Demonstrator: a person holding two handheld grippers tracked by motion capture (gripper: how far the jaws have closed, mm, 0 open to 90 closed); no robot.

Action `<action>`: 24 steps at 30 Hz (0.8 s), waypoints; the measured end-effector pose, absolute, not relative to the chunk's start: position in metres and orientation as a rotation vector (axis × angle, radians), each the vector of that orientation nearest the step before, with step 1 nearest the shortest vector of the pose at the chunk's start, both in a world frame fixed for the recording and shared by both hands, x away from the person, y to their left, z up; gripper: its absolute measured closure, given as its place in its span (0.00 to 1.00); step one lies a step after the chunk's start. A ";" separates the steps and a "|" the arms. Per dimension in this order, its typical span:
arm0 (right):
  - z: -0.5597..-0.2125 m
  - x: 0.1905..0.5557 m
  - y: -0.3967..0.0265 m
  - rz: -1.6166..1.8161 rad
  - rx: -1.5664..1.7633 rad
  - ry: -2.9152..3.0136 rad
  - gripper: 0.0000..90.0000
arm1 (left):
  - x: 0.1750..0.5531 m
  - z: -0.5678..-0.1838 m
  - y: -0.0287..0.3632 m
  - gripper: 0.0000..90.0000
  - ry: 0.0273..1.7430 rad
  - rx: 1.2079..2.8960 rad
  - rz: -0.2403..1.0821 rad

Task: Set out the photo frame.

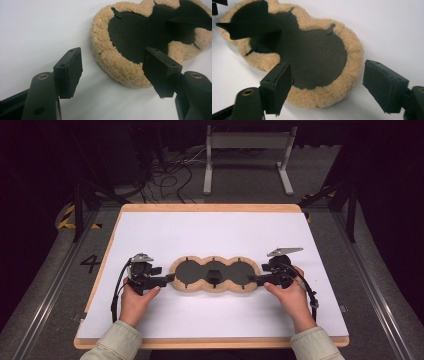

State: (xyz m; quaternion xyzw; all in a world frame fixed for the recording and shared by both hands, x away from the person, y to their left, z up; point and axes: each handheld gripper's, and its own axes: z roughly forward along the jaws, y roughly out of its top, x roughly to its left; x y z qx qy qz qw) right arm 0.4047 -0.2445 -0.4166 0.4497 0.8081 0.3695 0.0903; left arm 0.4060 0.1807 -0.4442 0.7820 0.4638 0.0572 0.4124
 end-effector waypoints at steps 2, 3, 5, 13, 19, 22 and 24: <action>-0.420 0.407 -0.244 1.082 1.349 2.422 0.25 | 0.407 -0.447 0.177 0.35 1.174 1.986 0.149; -0.422 0.407 -0.243 1.070 1.352 2.430 0.24 | 0.408 -0.448 0.176 0.34 1.173 1.993 0.131; -0.426 0.409 -0.240 1.044 1.365 2.458 0.23 | 0.411 -0.451 0.173 0.33 1.175 2.004 0.108; -0.437 0.415 -0.237 1.010 1.412 2.501 0.18 | 0.415 -0.455 0.172 0.31 1.168 1.995 0.050; -0.441 0.418 -0.238 1.027 1.453 2.508 0.15 | 0.418 -0.458 0.165 0.30 1.155 2.019 -0.010; -0.441 0.418 -0.238 1.032 1.444 2.514 0.15 | 0.418 -0.458 0.163 0.30 1.144 2.018 -0.021; -0.441 0.418 -0.238 1.038 1.444 2.515 0.15 | 0.418 -0.458 0.162 0.30 1.147 2.022 -0.006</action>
